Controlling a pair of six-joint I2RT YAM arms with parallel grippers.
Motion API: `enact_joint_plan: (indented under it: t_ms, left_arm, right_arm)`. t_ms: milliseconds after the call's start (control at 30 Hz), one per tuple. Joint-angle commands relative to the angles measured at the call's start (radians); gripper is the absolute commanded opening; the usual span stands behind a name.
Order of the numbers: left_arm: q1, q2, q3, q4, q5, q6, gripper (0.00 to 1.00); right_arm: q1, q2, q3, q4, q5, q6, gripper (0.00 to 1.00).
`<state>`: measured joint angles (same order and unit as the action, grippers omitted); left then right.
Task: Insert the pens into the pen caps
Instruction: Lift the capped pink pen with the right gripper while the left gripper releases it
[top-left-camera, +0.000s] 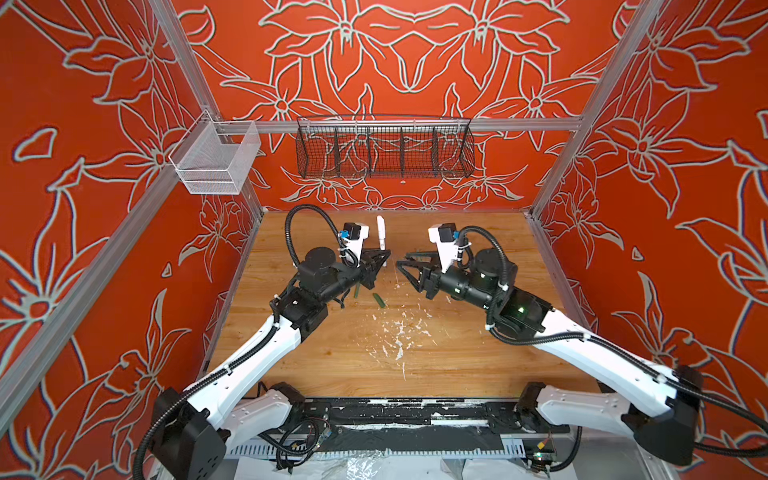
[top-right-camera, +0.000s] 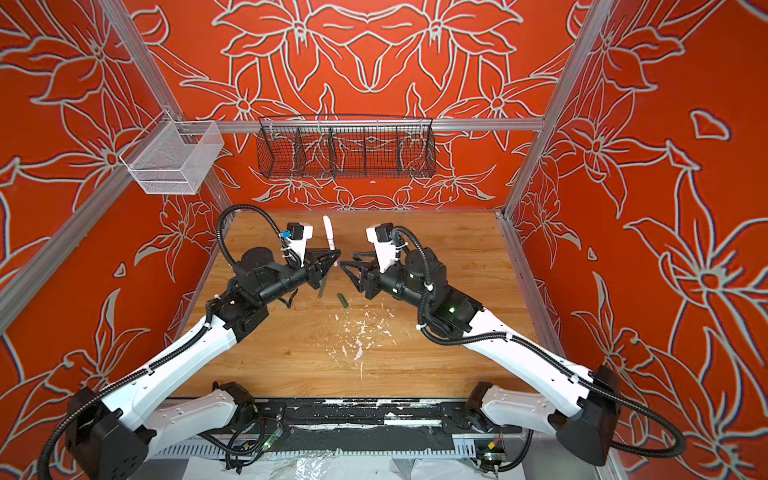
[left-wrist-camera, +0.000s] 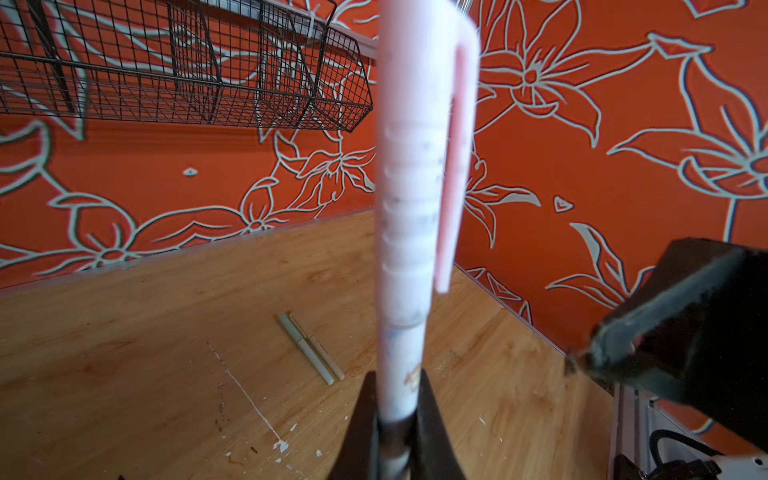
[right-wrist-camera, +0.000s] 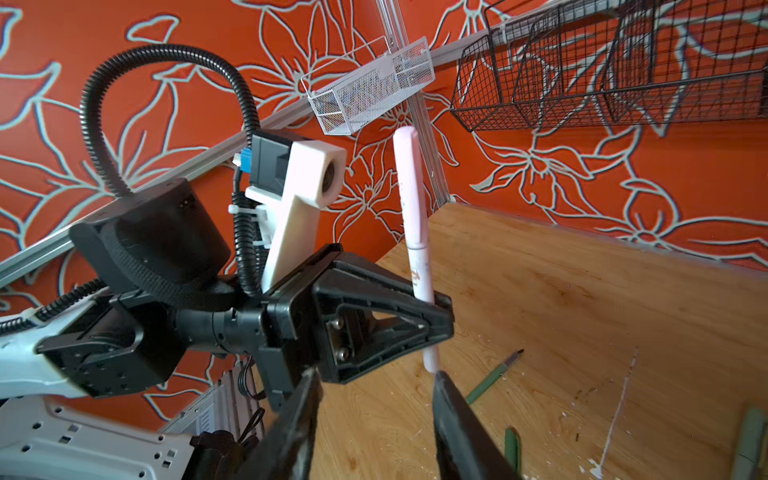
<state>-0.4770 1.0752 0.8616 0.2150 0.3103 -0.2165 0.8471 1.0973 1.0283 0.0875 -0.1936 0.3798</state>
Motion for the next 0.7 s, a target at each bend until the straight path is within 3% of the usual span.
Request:
enact_joint_plan:
  t_ms: [0,400,667]
  left_arm:
    - [0.002,-0.004,0.009,0.047,0.002,-0.012,0.00]
    - [-0.006,-0.009,0.003,0.053,0.023,-0.010,0.00]
    - [-0.012,-0.015,-0.001,0.055,0.020,-0.011,0.00]
  right_arm:
    - [0.004,-0.035,-0.030,-0.065,0.035,-0.045,0.46]
    - [0.004,0.110,0.109,-0.007,0.018,-0.104,0.32]
    - [-0.008,0.200,0.192,0.043,0.003,-0.097,0.31]
